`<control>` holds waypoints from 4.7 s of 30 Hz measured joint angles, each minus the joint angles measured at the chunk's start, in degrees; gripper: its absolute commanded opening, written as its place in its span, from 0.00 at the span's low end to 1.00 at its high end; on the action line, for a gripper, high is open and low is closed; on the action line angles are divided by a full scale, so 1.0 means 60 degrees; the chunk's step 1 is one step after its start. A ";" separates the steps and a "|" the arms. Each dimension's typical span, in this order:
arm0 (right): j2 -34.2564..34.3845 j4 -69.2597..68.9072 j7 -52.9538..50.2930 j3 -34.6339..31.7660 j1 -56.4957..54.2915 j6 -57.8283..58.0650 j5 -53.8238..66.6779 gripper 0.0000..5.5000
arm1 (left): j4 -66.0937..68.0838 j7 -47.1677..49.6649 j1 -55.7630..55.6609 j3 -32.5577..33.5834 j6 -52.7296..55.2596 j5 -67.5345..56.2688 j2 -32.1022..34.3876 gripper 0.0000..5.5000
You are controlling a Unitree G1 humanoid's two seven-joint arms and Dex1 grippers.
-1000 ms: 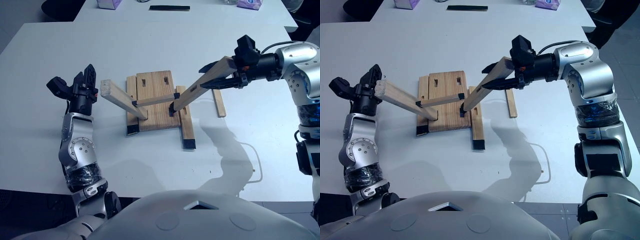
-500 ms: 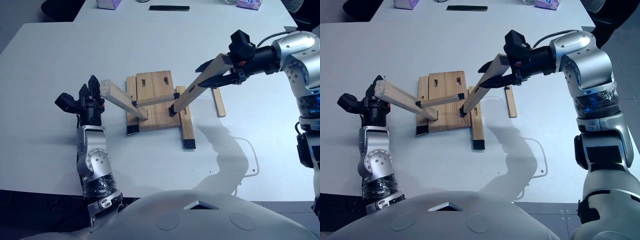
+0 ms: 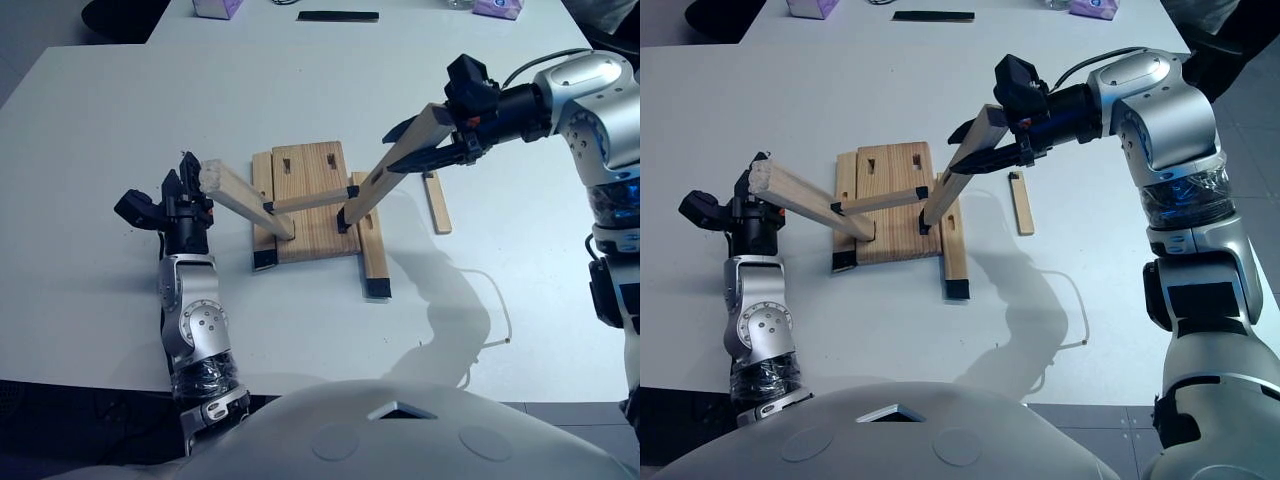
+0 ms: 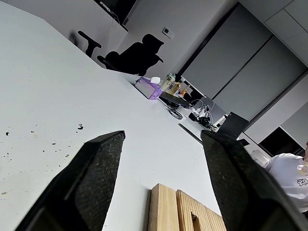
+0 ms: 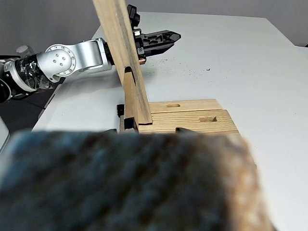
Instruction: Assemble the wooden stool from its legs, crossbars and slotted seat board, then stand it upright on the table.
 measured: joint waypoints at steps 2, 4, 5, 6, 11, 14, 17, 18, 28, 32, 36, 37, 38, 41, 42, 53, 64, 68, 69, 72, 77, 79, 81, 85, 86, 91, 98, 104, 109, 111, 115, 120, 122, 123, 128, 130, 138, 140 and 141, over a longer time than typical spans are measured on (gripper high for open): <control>-0.0097 -0.0191 0.0047 0.0054 0.0004 0.0003 0.0002 0.37 | -0.0003 0.0008 0.0047 -0.0105 -0.0025 0.0000 -0.0004 0.53; -0.0136 -0.0387 0.0057 0.0084 0.0019 0.0080 0.0018 0.37 | -0.0006 0.0027 0.0117 -0.0152 -0.0037 0.0000 -0.0003 0.53; -0.0118 -0.0488 0.0066 0.0150 0.0064 0.0199 0.0072 0.37 | -0.0006 0.0040 0.0167 -0.0186 -0.0041 0.0000 0.0000 0.53; -0.0117 -0.0530 0.0053 0.0148 0.0075 0.0243 0.0086 0.37 | -0.0007 0.0052 0.0191 -0.0198 -0.0045 0.0000 0.0001 0.53; -0.0004 -0.0667 -0.0247 0.0122 0.0130 0.0465 0.0132 0.37 | -0.0020 0.0173 0.0231 -0.0221 -0.0050 -0.0005 0.0006 0.53; 0.0207 -0.0530 -0.0392 0.0124 0.0150 0.0403 0.0122 0.37 | -0.0021 0.0183 0.0232 -0.0283 -0.0046 -0.0005 0.0011 0.53; 0.0508 0.0153 -0.0548 0.0219 -0.0031 0.0169 0.0016 0.37 | -0.0030 0.0197 0.0237 -0.0348 -0.0037 -0.0028 0.0018 0.53; 0.0583 0.0340 -0.0539 0.0269 -0.0131 0.0109 -0.0026 0.37 | -0.0044 0.0199 0.0244 -0.0353 -0.0033 -0.0035 0.0018 0.53; 0.1175 0.0437 -0.0746 0.1188 -0.1051 -0.0266 -0.0981 0.37 | -0.0289 0.0249 0.0606 -0.0675 0.0008 -0.0204 0.0040 0.53; 0.1390 0.0063 -0.1118 0.1385 -0.0911 -0.0328 -0.1221 0.37 | -0.0295 0.0247 0.0547 -0.0923 0.0190 -0.0211 0.0061 0.53; 0.1492 -0.0069 -0.1434 0.1415 -0.0826 -0.0325 -0.1264 0.37 | -0.0295 0.0219 0.0542 -0.0971 0.0336 -0.0210 0.0100 0.53; 0.1504 -0.0097 -0.1492 0.1417 -0.0807 -0.0324 -0.1264 0.37 | -0.0295 0.0209 0.0545 -0.1009 0.0390 -0.0208 0.0104 0.53; 0.1514 -0.0127 -0.1537 0.1423 -0.0795 -0.0309 -0.1266 0.37 | -0.0294 0.0202 0.0548 -0.1041 0.0396 -0.0201 0.0107 0.53; 0.1517 -0.0372 -0.1761 0.1434 -0.0724 -0.0072 -0.1268 0.37 | -0.0234 0.0189 0.0542 -0.1119 0.0402 -0.0075 0.0137 0.53; 0.1544 -0.0388 -0.1806 0.1434 -0.0730 0.0014 -0.1267 0.37 | -0.0201 0.0183 0.0530 -0.1162 0.0403 -0.0033 0.0138 0.53; 0.0378 -0.1859 -0.1483 0.1310 -0.0733 0.1844 -0.0847 0.37 | -0.0132 -0.0070 0.0538 -0.1761 0.0622 0.0077 0.0168 0.53; 0.0315 -0.2422 -0.1848 0.1443 -0.0289 0.1606 -0.0872 0.37 | -0.0014 -0.0085 0.0674 -0.1872 0.0656 0.0302 0.0233 0.53; 0.0327 -0.2567 -0.2043 0.1382 -0.0102 0.1617 -0.0832 0.37 | -0.0364 0.0640 0.0414 -0.0674 0.0794 0.0318 0.0850 0.53; 0.0334 -0.2590 -0.2109 0.1372 -0.0072 0.1639 -0.0826 0.37 | -0.0496 0.0709 0.0282 -0.0410 0.0838 0.0308 0.1137 0.53; 0.0642 -0.2597 -0.2490 0.1398 -0.0072 0.1786 -0.0838 0.37 | -0.0853 0.0492 -0.0412 -0.0951 0.1369 0.0605 0.1791 0.53; 0.0787 -0.2442 -0.2512 0.1497 -0.0282 0.1847 -0.0867 0.37 | -0.0940 0.0519 -0.0453 -0.1652 0.1518 0.1057 0.1499 0.53; 0.0790 -0.2436 -0.2493 0.1500 -0.0314 0.1909 -0.0859 0.37 | -0.1211 0.0692 -0.0228 -0.1698 0.1578 0.1091 0.1343 0.53; 0.0810 -0.2488 -0.2519 0.1483 -0.0381 0.2183 -0.0848 0.37 | -0.1293 0.0823 -0.0163 -0.1833 0.1562 0.1298 0.1219 0.53; 0.0833 -0.2506 -0.2608 0.1364 -0.0388 0.2468 -0.0856 0.37 | -0.1226 0.1023 -0.0220 -0.2001 0.1447 0.1703 0.1029 0.53; 0.0878 -0.2435 -0.2732 0.1361 -0.0384 0.2489 -0.0870 0.37 | -0.1144 0.1043 -0.0213 -0.1985 0.1498 0.1679 0.1007 0.53; 0.1057 -0.2387 -0.2931 0.1358 -0.0381 0.2495 -0.0866 0.37 | -0.0980 0.1747 -0.0151 0.0168 0.1611 0.0781 0.1277 0.53; 0.0823 -0.2449 -0.2795 0.1208 -0.0415 0.2635 -0.0841 0.37 | -0.1874 0.1136 -0.0091 -0.1977 0.2287 0.0776 0.1074 0.53; 0.0514 -0.2221 -0.2438 0.1132 -0.0423 0.2468 -0.0889 0.37 | -0.2302 0.0970 0.0482 -0.2530 0.2258 0.0936 0.1300 0.53; 0.0509 -0.2050 -0.2228 0.0906 -0.0103 0.1764 -0.0905 0.37 | -0.2279 0.0435 0.0633 -0.2503 0.2277 0.0607 0.1651 0.53; 0.0538 -0.1844 -0.2126 0.0857 -0.0026 0.1335 -0.0905 0.37 | -0.2258 0.0189 0.0749 -0.2378 0.2305 0.0268 0.1720 0.53; 0.1126 -0.1218 -0.2531 0.0519 0.0308 0.0500 -0.0942 0.50 | -0.1769 -0.0522 0.0686 -0.1947 0.2507 -0.0442 0.1941 0.53; 0.1395 -0.1850 -0.3307 -0.1019 0.1159 0.0713 -0.0070 0.64 | -0.1166 -0.0970 0.0116 -0.1409 0.2758 -0.0943 0.2264 0.53; 0.1256 -0.2365 -0.3582 -0.1480 0.1542 0.0945 0.0116 0.65 | -0.1174 -0.1061 0.0096 -0.1273 0.2950 -0.1093 0.2397 0.53; 0.1194 -0.2611 -0.3727 -0.1668 0.1755 0.1070 0.0194 0.65 | -0.1199 -0.1076 0.0098 -0.1240 0.3053 -0.1138 0.2454 0.53; 0.0860 -0.4078 -0.4243 -0.2990 0.2628 0.1772 0.1294 0.65 | -0.1363 -0.1025 0.0148 -0.0925 0.3394 -0.1278 0.2697 0.53; 0.0618 -0.4783 -0.4466 -0.4270 0.2976 0.2177 0.2325 0.65 | -0.1526 -0.0763 0.0126 -0.0705 0.3433 -0.1272 0.2783 0.53; 0.1016 -0.5487 -0.8434 -0.5633 0.5229 0.1861 0.1071 0.47 | -0.2294 0.0192 0.0477 -0.0737 0.3624 0.0672 0.3734 0.47; 0.1914 -0.5711 -1.0085 -0.4665 0.6101 0.1491 -0.0272 0.41 | -0.2428 0.0382 0.0486 -0.1024 0.3545 0.1419 0.3825 0.41; 0.2582 -0.6043 -1.0938 -0.4075 0.6632 0.1413 -0.0783 0.39 | -0.2579 0.0485 0.0502 -0.1169 0.3479 0.1755 0.3831 0.39</control>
